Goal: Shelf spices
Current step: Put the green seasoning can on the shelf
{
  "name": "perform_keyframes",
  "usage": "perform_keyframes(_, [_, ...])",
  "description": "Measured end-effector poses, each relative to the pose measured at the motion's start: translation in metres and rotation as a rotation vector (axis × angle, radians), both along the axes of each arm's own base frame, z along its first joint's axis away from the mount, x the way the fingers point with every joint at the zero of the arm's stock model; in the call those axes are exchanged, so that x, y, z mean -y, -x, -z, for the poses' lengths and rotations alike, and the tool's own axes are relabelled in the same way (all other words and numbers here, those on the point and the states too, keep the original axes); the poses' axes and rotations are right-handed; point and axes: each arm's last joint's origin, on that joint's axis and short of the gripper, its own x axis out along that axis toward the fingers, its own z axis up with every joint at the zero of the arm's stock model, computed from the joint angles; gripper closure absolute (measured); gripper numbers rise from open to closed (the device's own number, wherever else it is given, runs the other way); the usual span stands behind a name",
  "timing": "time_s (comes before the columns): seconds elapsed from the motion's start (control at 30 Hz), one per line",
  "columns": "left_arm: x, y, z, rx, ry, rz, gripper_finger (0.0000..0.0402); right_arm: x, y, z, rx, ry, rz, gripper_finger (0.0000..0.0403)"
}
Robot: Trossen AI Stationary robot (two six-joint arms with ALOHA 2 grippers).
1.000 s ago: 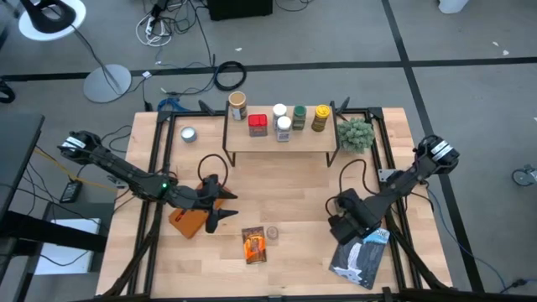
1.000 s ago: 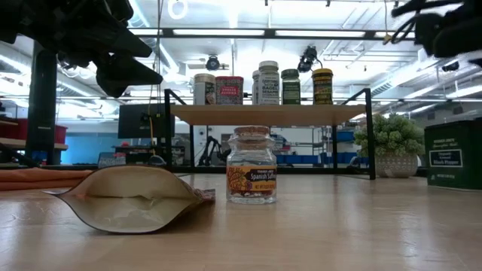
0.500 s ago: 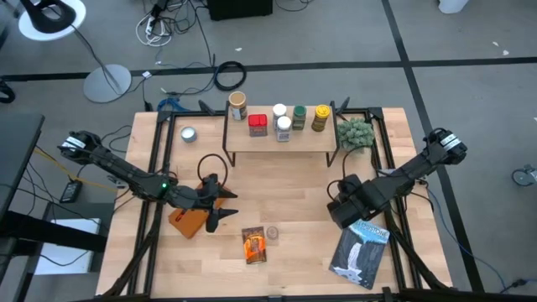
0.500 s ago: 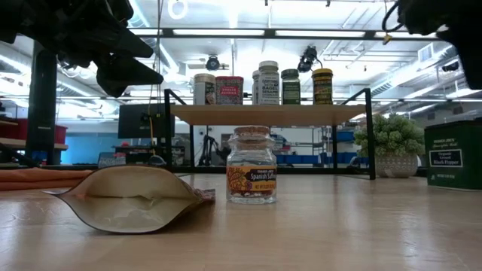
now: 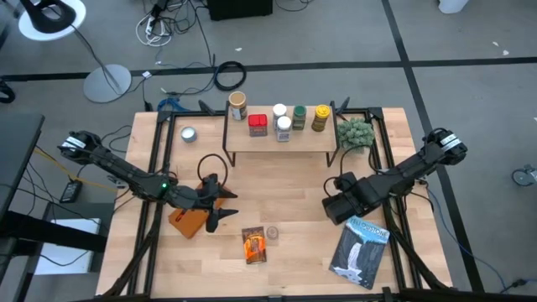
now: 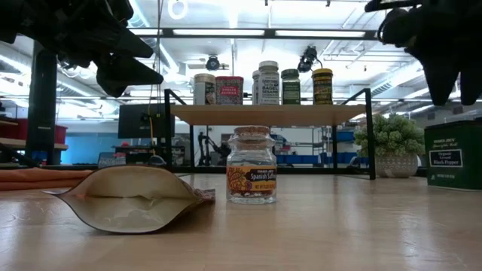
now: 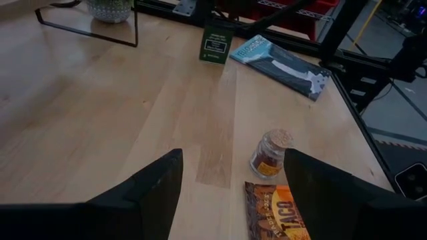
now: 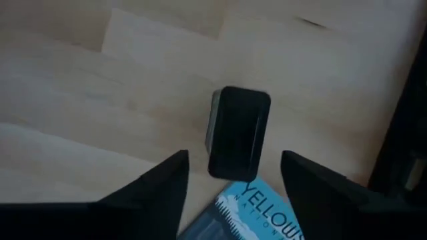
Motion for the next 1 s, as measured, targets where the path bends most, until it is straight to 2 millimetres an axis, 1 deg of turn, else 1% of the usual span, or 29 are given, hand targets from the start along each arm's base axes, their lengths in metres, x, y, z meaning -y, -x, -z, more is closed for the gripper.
perform_keyframes(0.1, [0.0,0.0,0.0,0.0,0.0,0.0,0.0136,0.002,0.001,0.004,-0.012,0.006,0.006,0.0141])
perform_keyframes(0.2, [0.0,0.0,0.0,0.0,0.0,0.0,0.0136,0.004,0.002,0.013,-0.015,0.005,0.013,0.0125])
perform_keyframes(0.3, [0.0,0.0,0.0,0.0,0.001,0.0,0.0136,0.006,0.001,0.022,-0.009,-0.003,0.018,0.0119])
perform_keyframes(0.4, [0.0,0.0,0.0,0.0,0.001,-0.001,0.0136,0.008,0.002,0.029,-0.01,-0.004,0.023,0.0124])
perform_keyframes(0.47, [0.0,0.0,0.0,0.0,0.001,-0.001,0.0136,0.01,0.003,0.031,-0.02,0.0,0.028,0.014])
perform_keyframes(0.53, [0.0,0.0,0.0,0.0,0.001,-0.001,0.0136,0.011,0.003,0.032,-0.025,0.0,0.023,0.0168])
perform_keyframes(0.6, [0.0,0.0,0.0,0.0,0.002,-0.001,0.0136,0.012,0.002,0.032,-0.029,-0.004,0.006,0.0208])
perform_keyframes(0.7, [0.0,0.0,0.0,0.0,0.002,-0.001,0.0136,0.014,0.002,0.031,-0.046,-0.017,-0.034,0.0285])
perform_keyframes(0.73, [0.0,0.0,0.0,0.001,0.002,-0.001,0.0136,0.014,0.002,0.031,-0.048,-0.018,-0.049,0.0294])
perform_keyframes(0.83, [0.0,0.0,0.0,0.0,0.002,-0.001,0.0136,0.013,0.0,0.027,-0.058,-0.027,-0.109,0.0293])
perform_keyframes(1.0, [0.0,0.0,0.0,0.001,0.003,-0.001,0.0136,0.01,-0.009,0.001,-0.033,-0.039,-0.254,0.0293])
